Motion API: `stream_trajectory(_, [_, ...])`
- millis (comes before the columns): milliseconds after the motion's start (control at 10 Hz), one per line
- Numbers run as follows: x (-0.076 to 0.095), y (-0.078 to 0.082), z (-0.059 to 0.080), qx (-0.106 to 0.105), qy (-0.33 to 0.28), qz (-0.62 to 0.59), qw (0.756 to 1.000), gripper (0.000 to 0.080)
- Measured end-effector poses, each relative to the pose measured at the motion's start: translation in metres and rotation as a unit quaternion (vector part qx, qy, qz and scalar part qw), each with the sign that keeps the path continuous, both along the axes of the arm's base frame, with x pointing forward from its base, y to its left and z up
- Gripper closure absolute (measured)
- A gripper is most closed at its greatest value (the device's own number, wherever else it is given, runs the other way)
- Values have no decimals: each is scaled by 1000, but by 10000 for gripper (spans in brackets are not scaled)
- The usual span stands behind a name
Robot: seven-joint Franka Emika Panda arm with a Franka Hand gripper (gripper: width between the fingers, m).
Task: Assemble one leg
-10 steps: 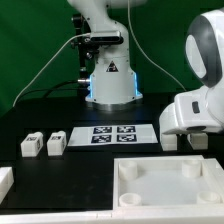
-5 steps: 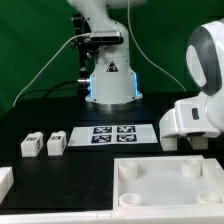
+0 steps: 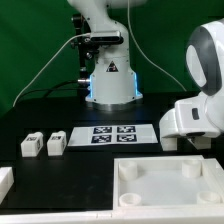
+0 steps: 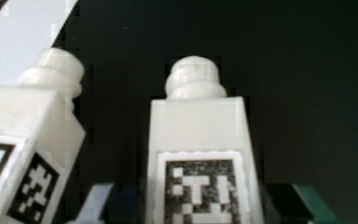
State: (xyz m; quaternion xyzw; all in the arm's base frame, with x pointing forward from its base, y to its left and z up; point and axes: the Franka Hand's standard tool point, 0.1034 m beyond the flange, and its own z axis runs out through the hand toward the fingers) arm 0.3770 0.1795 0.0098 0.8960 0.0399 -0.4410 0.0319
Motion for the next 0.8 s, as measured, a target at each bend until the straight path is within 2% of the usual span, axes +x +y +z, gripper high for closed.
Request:
stream_trajectory(400, [0,0,0,0,0,0,1000,509])
stream_trajectory(500, [3,-3,3,7,0,7,1000,509])
stream_trajectory(600, [12,-8,12,17,-11,11,1000,509])
stream_trajectory(700, [26,-15,29,28,-26,13,999,508])
stream_trajectory(800, [39,-25,53,42,-25,22,999,508])
